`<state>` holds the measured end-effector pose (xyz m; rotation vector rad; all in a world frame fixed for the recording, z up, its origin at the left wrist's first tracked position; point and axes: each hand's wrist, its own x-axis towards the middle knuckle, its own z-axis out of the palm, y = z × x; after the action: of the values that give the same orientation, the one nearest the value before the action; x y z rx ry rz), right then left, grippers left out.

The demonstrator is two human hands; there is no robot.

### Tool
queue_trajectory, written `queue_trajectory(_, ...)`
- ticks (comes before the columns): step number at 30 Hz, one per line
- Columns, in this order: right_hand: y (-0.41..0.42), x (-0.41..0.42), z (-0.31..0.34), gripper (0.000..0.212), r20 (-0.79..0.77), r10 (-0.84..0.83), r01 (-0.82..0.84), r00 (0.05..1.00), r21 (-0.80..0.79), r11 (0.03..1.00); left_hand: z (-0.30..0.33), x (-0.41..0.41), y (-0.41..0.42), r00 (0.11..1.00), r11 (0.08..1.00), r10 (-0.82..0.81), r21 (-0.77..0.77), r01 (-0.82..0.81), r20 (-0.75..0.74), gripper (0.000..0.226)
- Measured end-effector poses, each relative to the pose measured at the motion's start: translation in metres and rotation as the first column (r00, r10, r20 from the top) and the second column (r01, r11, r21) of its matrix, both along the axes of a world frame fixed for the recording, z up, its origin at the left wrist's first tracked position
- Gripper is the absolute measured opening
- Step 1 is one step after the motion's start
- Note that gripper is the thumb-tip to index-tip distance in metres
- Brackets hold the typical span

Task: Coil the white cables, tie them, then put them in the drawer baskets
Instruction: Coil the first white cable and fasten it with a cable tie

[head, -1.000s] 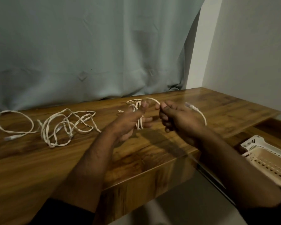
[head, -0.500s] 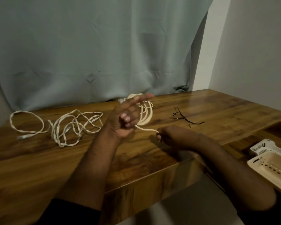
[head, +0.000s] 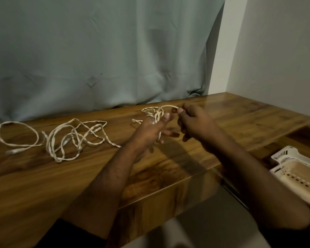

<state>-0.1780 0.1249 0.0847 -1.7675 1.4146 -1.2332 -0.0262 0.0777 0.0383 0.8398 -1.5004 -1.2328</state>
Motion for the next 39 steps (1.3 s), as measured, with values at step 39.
queue_trajectory(39, -0.067, -0.007, -0.092, 0.014, -0.261, -0.279, 0.196, 0.924, -0.304, 0.932, -0.026, -0.013, -0.007, 0.864, 0.69, 0.396, -0.721, -0.058, 0.31, 0.024)
